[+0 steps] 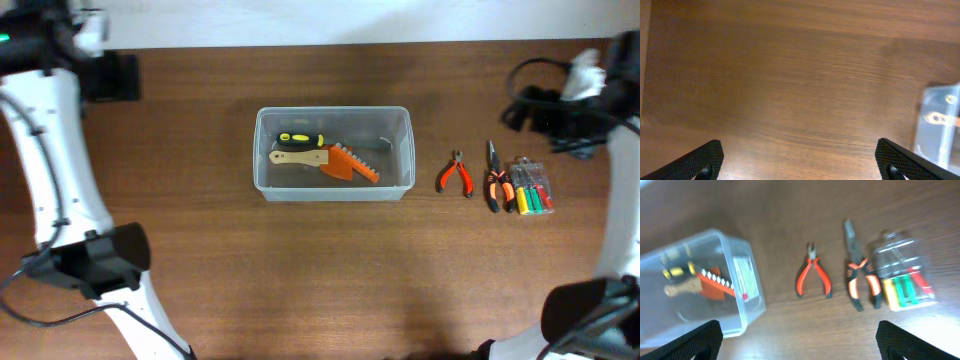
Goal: Pack container
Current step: 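Reach right gripper to the red-black small pliers and grasp them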
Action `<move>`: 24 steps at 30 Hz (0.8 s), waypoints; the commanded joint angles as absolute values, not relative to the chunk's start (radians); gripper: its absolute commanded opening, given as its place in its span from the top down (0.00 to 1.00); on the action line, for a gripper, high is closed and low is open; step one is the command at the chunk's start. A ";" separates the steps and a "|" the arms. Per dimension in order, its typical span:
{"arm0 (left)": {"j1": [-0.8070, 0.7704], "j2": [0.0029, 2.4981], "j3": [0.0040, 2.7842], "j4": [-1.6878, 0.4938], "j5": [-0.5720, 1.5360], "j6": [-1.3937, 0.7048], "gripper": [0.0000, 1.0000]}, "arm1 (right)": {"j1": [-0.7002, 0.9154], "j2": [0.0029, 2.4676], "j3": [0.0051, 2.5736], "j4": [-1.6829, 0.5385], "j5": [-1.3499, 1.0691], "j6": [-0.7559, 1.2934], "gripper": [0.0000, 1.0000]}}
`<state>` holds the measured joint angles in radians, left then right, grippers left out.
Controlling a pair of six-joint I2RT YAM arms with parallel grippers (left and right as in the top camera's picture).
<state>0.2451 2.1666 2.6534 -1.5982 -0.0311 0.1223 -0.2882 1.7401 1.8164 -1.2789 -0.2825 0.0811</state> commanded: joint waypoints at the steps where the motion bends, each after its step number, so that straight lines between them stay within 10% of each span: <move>1: 0.336 2.189 2.646 -1.602 0.046 0.094 0.01 | -0.224 1.803 1.745 -1.281 -0.197 0.057 0.00; 14: 0.472 2.191 2.646 -1.603 0.046 0.094 0.01 | -0.177 2.034 1.620 -1.203 -0.128 0.060 0.36; 24: 0.472 2.191 2.646 -1.602 0.046 0.094 0.01 | -0.162 2.154 1.619 -1.139 -0.117 0.056 0.32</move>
<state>0.4690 2.1838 2.6514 -1.6012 0.0307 0.1070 -0.1738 2.1250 1.6245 -1.1584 -0.1345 0.0620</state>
